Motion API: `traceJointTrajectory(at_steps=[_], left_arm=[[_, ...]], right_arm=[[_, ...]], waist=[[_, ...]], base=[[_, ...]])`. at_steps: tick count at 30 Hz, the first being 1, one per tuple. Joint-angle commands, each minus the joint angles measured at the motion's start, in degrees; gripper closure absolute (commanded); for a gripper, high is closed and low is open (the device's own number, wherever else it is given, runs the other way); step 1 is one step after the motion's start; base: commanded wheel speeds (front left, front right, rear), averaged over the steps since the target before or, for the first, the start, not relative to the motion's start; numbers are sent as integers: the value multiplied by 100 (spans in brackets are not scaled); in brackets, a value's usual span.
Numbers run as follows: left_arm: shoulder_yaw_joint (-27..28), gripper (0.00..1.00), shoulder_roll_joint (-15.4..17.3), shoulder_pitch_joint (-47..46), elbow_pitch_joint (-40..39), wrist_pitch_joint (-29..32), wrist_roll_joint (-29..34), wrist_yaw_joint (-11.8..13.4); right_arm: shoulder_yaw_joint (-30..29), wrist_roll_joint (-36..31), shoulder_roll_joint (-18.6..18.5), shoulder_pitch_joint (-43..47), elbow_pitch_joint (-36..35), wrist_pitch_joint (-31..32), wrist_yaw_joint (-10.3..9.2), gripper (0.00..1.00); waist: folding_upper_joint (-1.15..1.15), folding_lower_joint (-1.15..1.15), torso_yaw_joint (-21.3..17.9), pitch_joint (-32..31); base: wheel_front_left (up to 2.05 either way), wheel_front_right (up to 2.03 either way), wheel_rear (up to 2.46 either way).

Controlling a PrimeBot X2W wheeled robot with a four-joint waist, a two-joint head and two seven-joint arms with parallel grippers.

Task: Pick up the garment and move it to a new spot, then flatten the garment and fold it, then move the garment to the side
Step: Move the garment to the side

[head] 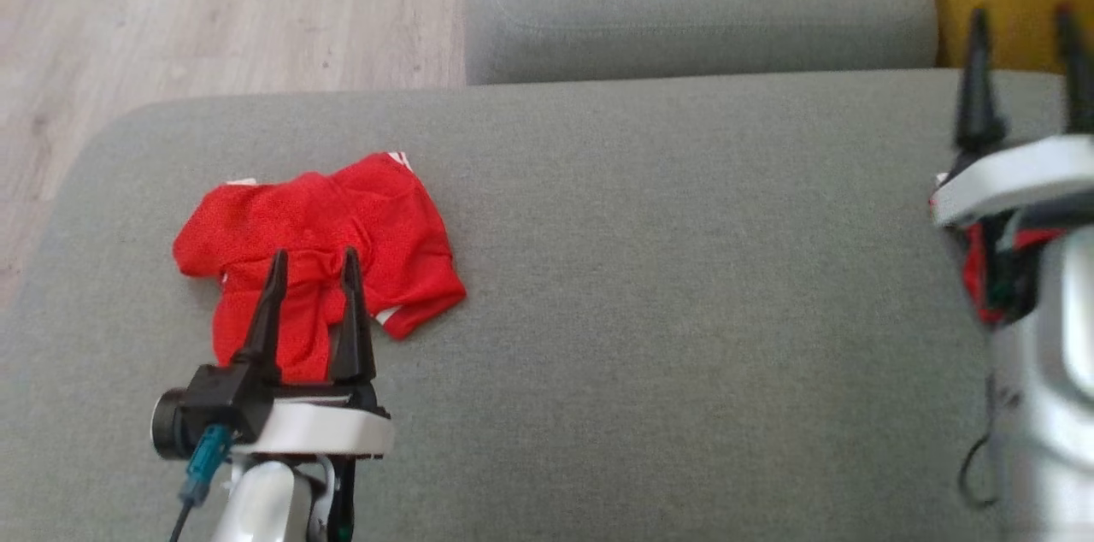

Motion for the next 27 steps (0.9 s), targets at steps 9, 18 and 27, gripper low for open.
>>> traceJointTrajectory(at_steps=[9, 18, 27], left_arm=[[92, 0, 36, 85, -158, -55, -17, 60], [148, 0, 36, 510, -251, -55, -7, 106], [232, 0, 36, 659, -325, -55, -19, 139]], right_arm=[[322, 178, 488, 1410, -949, -193, -5, 0], [659, 752, 496, 2936, -983, -902, -5, 0], [743, 845, 496, 3175, -1000, -984, -5, 0]], waist=[[0, 2, 276, -193], [0, 2, 236, -277], [0, 2, 184, -250]], base=[[0, 0, 0], [0, 0, 0], [0, 0, 0]])
